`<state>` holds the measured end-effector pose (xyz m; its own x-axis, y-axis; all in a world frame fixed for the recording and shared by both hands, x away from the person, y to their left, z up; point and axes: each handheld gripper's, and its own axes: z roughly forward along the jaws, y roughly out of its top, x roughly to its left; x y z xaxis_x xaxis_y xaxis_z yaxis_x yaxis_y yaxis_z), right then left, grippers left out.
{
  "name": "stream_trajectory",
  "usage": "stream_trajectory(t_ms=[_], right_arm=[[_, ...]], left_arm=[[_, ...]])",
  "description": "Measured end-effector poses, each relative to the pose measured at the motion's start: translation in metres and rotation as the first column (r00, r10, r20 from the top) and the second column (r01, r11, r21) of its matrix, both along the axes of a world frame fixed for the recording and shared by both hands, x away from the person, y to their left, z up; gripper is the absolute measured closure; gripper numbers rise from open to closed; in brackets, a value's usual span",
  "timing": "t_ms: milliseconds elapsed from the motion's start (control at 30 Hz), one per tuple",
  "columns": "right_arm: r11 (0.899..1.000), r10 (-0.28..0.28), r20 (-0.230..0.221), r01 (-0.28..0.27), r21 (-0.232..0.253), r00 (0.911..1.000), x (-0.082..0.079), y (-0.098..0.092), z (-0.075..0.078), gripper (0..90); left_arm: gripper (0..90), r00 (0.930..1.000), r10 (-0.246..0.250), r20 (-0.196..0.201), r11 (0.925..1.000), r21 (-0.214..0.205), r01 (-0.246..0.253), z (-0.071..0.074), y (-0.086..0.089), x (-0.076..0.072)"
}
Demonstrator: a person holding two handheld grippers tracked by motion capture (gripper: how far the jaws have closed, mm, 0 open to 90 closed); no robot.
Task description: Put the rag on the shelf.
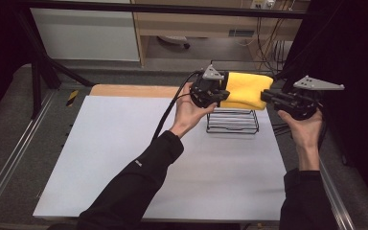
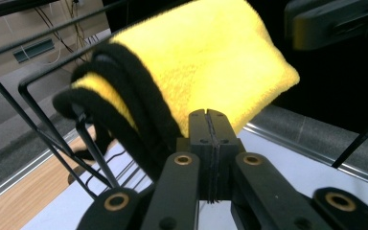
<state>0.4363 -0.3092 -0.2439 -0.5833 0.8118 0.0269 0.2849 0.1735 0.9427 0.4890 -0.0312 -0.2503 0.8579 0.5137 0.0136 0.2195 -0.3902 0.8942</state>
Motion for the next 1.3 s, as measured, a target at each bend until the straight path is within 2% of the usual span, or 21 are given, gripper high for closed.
stream_trajectory(t_ms=[67, 133, 200, 300, 400, 600, 667, 800, 933, 1100, 1300], right_arm=[[1.0, -0.014, -0.048, 0.014, 0.0, 0.9988, 0.004, 0.002, -0.011, 89.0], [1.0, -0.028, -0.082, 0.028, -0.002, 0.9962, 0.009, 0.003, -0.024, 90.0], [0.999, -0.046, -0.097, 0.046, -0.002, 0.9942, 0.013, 0.002, -0.032, 90.0], [0.997, -0.081, -0.089, 0.081, -0.002, 0.9928, 0.018, 0.001, -0.044, 90.0], [0.996, -0.094, -0.075, 0.094, -0.001, 0.9928, 0.02, 0.002, -0.048, 89.8], [0.997, -0.076, -0.042, 0.076, -0.005, 0.9962, 0.013, 0.005, -0.044, 83.8], [0.998, -0.067, -0.02, 0.067, -0.003, 0.9976, 0.008, 0.006, -0.039, 80.6], [0.998, -0.059, 0.009, 0.059, 0.013, 0.9982, -0.001, 0.011, -0.027, 71.2], [0.999, -0.047, 0.03, 0.046, 0.029, 0.9985, -0.01, 0.017, -0.015, 61.0], [0.998, -0.041, 0.041, 0.039, 0.039, 0.9983, -0.02, 0.03, -0.007, 42.9], [0.999, -0.016, 0.02, 0.015, 0.044, 0.9997, -0.032, 0.044, -0.01, 24.3]], left_arm=[[89.7, 1.0, 0.003, 0.006, 1.0, 0.004, -0.003, -0.005, 0.001, 0.0], [89.7, 1.0, 0.006, 0.006, 1.0, 0.006, -0.006, -0.01, 0.001, 0.001], [89.7, 0.9999, 0.012, 0.002, 0.9999, 0.007, -0.012, -0.015, 0.001, 0.003], [89.7, 0.9998, 0.018, 0.003, 0.9998, 0.002, -0.018, -0.021, 0.0, 0.006], [89.7, 0.9998, 0.021, 0.006, 0.9998, 0.0, -0.021, -0.024, -0.002, 0.008], [89.4, 0.9998, 0.018, 0.004, 0.9996, -0.02, -0.018, -0.022, 0.003, 0.004], [87.4, 0.9998, 0.021, 0.007, 0.9995, -0.024, -0.021, -0.018, 0.008, 0.001], [77.9, 0.9995, 0.03, -0.007, 0.9987, -0.04, -0.031, -0.011, 0.024, -0.008], [65.1, 0.9986, 0.049, -0.021, 0.9986, -0.021, -0.049, -0.01, 0.046, -0.015], [53.3, 0.9972, 0.071, -0.021, 0.9974, 0.004, -0.071, -0.015, 0.077, -0.025], [36.0, 0.9959, 0.083, -0.038, 0.9963, 0.026, -0.082, -0.032, 0.117, -0.038]])
